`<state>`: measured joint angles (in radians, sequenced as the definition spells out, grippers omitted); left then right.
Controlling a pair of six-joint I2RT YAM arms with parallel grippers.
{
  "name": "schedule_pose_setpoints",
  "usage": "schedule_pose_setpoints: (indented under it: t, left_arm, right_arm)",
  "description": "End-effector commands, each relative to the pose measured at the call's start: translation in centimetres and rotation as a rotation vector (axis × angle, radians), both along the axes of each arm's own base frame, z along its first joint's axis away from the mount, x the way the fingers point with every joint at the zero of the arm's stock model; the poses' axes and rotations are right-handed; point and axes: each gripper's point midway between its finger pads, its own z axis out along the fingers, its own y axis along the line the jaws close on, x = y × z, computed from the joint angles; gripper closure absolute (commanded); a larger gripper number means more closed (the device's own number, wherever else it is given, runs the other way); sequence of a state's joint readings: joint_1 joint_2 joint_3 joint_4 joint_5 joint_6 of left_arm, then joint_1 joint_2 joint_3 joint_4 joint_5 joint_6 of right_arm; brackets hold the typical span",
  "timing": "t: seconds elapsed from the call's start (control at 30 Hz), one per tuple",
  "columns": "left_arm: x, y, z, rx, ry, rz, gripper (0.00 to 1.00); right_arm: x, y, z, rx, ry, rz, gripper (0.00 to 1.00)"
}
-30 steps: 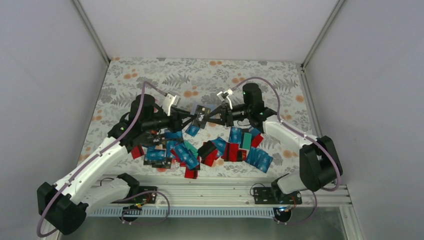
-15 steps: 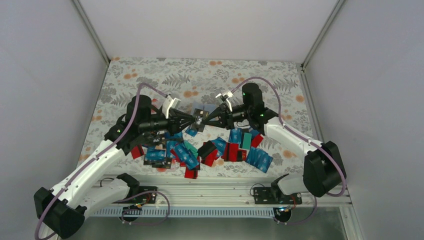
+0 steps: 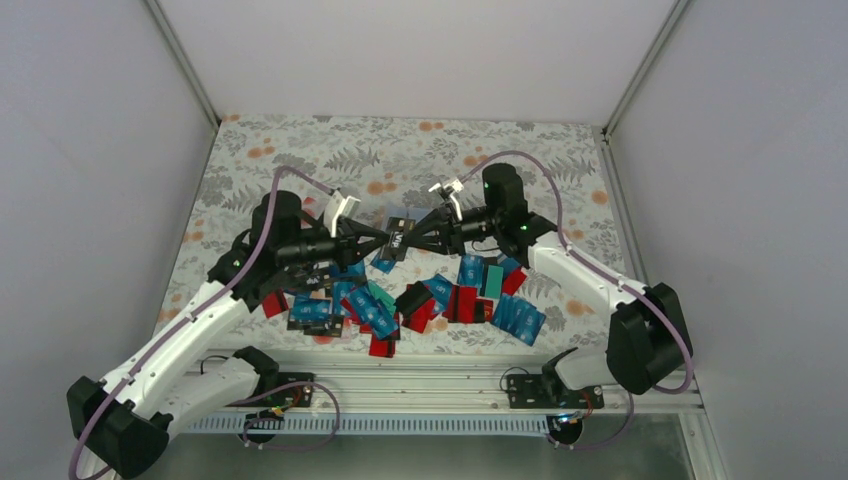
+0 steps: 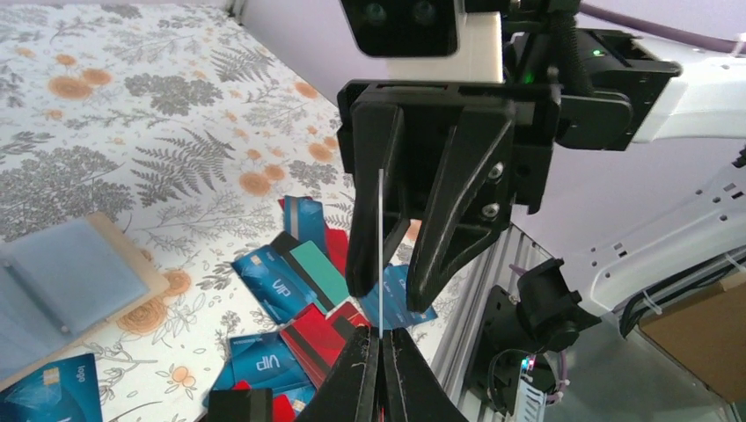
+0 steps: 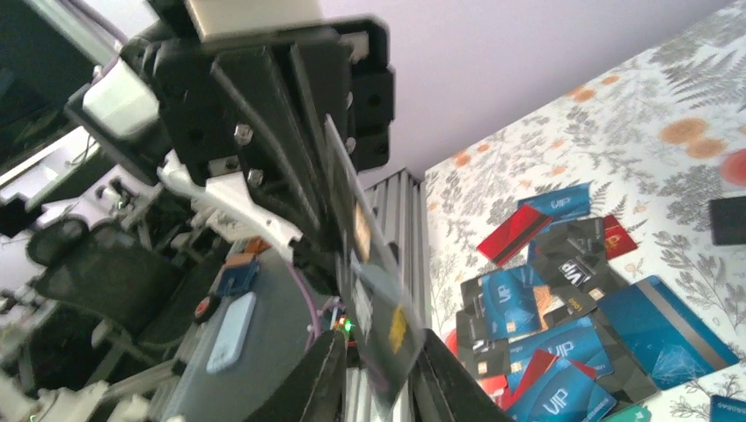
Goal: Put the credit cards into the card holder
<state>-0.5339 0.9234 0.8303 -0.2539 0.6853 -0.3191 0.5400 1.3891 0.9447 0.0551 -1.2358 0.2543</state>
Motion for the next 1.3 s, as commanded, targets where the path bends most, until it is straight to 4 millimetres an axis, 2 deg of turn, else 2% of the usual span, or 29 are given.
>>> schedule_pose_setpoints:
  t: [0.0, 0.07, 0.17, 0.3, 0.43, 0.7, 0.8, 1.03, 1.27]
  left_arm:
    - [1.3, 0.6, -0.2, 0.000, -0.001, 0.088, 0.98]
    - [2.8, 1.4, -1.0, 0.031, 0.021, 0.185, 0.98]
    - [4.6, 2.0, -2.4, 0.079, 0.059, 0.278, 0.97]
    - [6.8, 2.2, -4.4, 0.136, 0.109, 0.359, 0.98]
    - [8.8, 1.5, -5.7, 0.150, 0.150, 0.386, 0.98]
    - [13.1, 0.2, -9.6, 0.223, 0.243, 0.444, 0.98]
    - [14.5, -0.5, -10.9, 0.241, 0.275, 0.446, 0.98]
    - [17.3, -1.0, -13.7, 0.243, 0.354, 0.436, 0.98]
    - [18.4, -0.8, -15.1, 0.223, 0.387, 0.415, 0.98]
  right_arm:
    - [1.9, 0.3, 1.6, -0.027, -0.064, -0.128, 0.67]
    - [3.8, 0.0, 0.9, -0.069, -0.049, -0.233, 0.56]
    - [6.9, -0.8, -0.4, -0.137, -0.029, -0.403, 0.48]
    - [10.6, -2.0, -3.2, -0.264, 0.015, -0.606, 0.49]
    - [12.6, -2.3, -7.2, -0.391, 0.097, -0.673, 0.55]
    - [15.7, -1.8, -13.5, -0.560, 0.223, -0.726, 0.69]
    - [16.7, -1.7, -15.3, -0.609, 0.254, -0.738, 0.71]
    - [17.9, -1.1, -18.3, -0.670, 0.298, -0.730, 0.76]
    - [18.4, -1.9, -21.6, -0.744, 0.328, -0.736, 0.79]
